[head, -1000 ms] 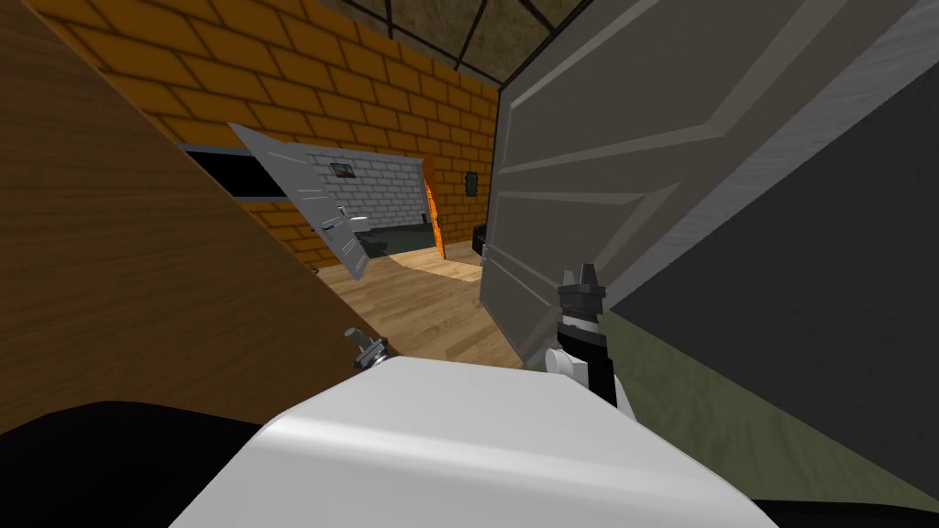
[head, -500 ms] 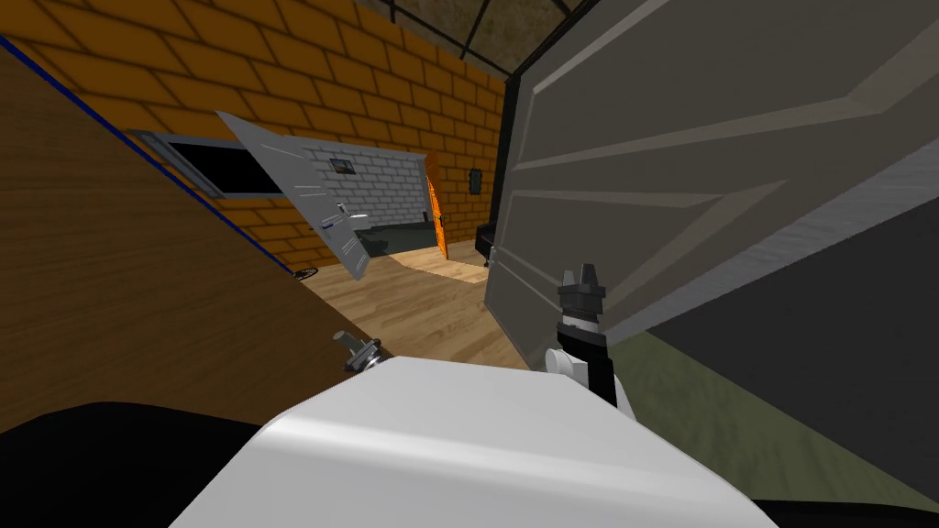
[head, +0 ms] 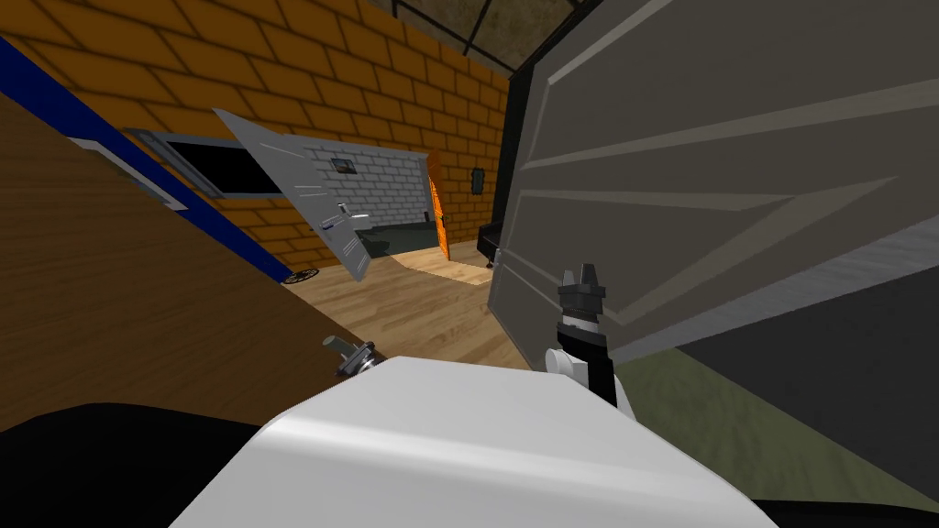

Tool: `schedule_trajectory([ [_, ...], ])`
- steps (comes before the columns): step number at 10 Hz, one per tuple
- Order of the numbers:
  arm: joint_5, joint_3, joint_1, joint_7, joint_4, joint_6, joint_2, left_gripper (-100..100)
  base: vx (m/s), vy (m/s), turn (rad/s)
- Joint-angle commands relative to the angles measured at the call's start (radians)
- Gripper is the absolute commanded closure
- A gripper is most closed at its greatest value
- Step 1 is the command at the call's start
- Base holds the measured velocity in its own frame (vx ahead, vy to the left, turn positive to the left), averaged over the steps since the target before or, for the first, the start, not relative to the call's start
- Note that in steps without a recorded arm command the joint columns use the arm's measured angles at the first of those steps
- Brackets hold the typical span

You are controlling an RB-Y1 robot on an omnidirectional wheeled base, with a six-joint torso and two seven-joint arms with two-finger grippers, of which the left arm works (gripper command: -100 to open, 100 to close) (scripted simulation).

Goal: Push the door open

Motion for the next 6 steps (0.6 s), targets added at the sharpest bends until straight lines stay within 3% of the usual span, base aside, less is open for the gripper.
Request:
schedule_trajectory([
  [1,0.003,0.038,-0.002,-0.006,-0.005,-0.005,0.008,100,0.091,0.093,0.056],
  [6,0.005,0.123,-0.014,-0.007,0.008,-0.005,-0.003,100,0.098,0.099,0.025],
])
